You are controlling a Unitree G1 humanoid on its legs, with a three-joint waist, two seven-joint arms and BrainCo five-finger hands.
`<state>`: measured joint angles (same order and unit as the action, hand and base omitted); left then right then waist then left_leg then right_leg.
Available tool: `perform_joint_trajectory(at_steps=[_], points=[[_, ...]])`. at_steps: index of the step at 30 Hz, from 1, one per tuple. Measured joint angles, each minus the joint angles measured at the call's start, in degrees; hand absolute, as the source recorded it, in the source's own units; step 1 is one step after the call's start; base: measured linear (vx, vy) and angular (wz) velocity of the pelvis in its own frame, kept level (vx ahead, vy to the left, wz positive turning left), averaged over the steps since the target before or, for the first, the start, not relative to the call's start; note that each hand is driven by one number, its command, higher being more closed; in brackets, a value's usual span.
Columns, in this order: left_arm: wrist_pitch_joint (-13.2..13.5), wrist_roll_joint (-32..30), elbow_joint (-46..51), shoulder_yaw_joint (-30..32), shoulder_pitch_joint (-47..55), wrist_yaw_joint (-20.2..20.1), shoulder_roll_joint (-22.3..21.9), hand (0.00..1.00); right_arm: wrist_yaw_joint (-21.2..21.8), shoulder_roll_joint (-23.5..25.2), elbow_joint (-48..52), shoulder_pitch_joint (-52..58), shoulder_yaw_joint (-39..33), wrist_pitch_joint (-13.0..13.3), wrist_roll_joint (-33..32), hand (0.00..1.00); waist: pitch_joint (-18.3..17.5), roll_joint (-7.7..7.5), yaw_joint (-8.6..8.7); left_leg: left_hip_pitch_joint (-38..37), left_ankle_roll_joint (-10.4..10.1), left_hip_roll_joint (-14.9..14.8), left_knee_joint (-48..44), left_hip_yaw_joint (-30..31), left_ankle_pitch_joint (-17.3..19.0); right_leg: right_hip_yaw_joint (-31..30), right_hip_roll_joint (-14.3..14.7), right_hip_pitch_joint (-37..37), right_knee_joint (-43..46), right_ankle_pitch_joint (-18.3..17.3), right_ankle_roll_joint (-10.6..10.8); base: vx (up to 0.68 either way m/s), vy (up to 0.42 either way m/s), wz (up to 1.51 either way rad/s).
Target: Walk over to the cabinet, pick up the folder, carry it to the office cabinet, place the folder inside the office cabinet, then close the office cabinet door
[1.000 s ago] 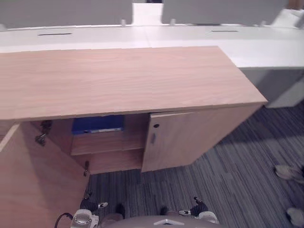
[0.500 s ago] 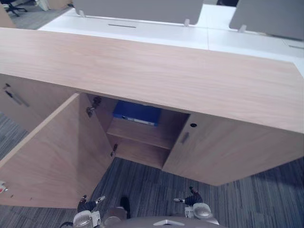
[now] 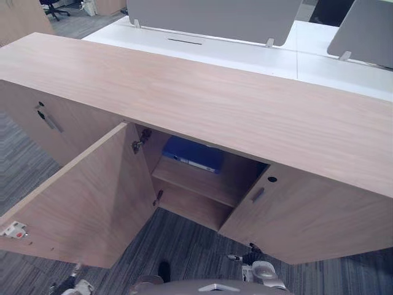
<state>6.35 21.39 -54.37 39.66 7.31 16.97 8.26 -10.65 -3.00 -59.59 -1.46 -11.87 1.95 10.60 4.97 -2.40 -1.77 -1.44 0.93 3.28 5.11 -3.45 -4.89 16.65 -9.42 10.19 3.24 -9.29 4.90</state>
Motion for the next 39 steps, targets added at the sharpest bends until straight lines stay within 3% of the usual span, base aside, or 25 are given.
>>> perform_joint_trajectory(at_steps=[8, 17, 24, 32, 36, 39], points=[[3.58, 1.05, 9.19, 0.64, -1.19, 1.46, 6.60, 0.00, -0.76, -1.12, 0.06, -1.31, 3.07, 0.04, 0.00, 0.00, 1.77, -1.09, -0.64, -1.10, -0.46, -0.19, 0.00, 1.74, 0.61, -0.49, 0.83, 2.13, -0.68, 0.20, -1.53, 0.01, -0.055, 0.12], [3.89, -0.35, 14.12, -3.98, -0.67, 1.08, 8.70, 0.00, -0.68, -2.02, 0.09, -1.10, 5.19, 0.10, 0.01, 0.00, 2.04, -1.54, -1.35, -1.91, -0.67, -0.78, 0.00, 1.65, 1.79, -2.30, 1.32, 2.66, -0.64, 1.06, -2.56, -0.01, -0.037, 0.00], [3.96, -3.01, 24.02, -11.17, 4.99, 0.82, 7.87, 0.00, -0.49, -2.19, 0.09, -0.15, 6.67, 0.11, 0.01, 0.00, 2.15, -1.38, -1.75, -1.92, -0.85, -1.45, 0.00, 0.80, 2.02, -3.89, 1.70, 1.86, 0.10, 2.05, -2.32, -0.03, -0.034, -0.04], [4.00, -3.64, 27.88, -16.12, 11.02, 0.03, 4.47, 0.00, 0.22, -2.18, 0.14, 2.21, 6.73, 0.08, 0.05, 0.00, 2.31, -0.45, -1.98, -1.63, -0.80, -1.75, -0.01, 0.29, 1.85, -5.15, 1.73, 0.80, 0.87, 2.45, -1.78, -0.05, -0.023, -0.05], [3.98, -3.75, 29.06, -20.19, 14.36, -0.34, 2.83, 0.00, 0.24, -2.22, 0.35, 3.47, 6.61, 0.08, 0.16, 0.00, 2.13, 0.75, -1.99, -1.29, -0.77, -1.79, -0.01, 0.08, 1.62, -6.22, 1.70, -0.22, 1.61, 2.50, -1.59, -0.08, -0.010, -0.05], [3.73, -4.31, 29.06, -22.80, 15.92, -1.24, 2.26, 0.00, 0.25, -2.06, 0.73, 3.59, 6.61, 0.08, 0.14, 0.00, 2.09, 0.90, -1.98, -0.14, -0.65, -1.71, -0.01, -0.66, 1.26, -7.56, 1.45, -1.64, 1.43, 1.85, -0.40, -0.11, -0.007, -0.11]])
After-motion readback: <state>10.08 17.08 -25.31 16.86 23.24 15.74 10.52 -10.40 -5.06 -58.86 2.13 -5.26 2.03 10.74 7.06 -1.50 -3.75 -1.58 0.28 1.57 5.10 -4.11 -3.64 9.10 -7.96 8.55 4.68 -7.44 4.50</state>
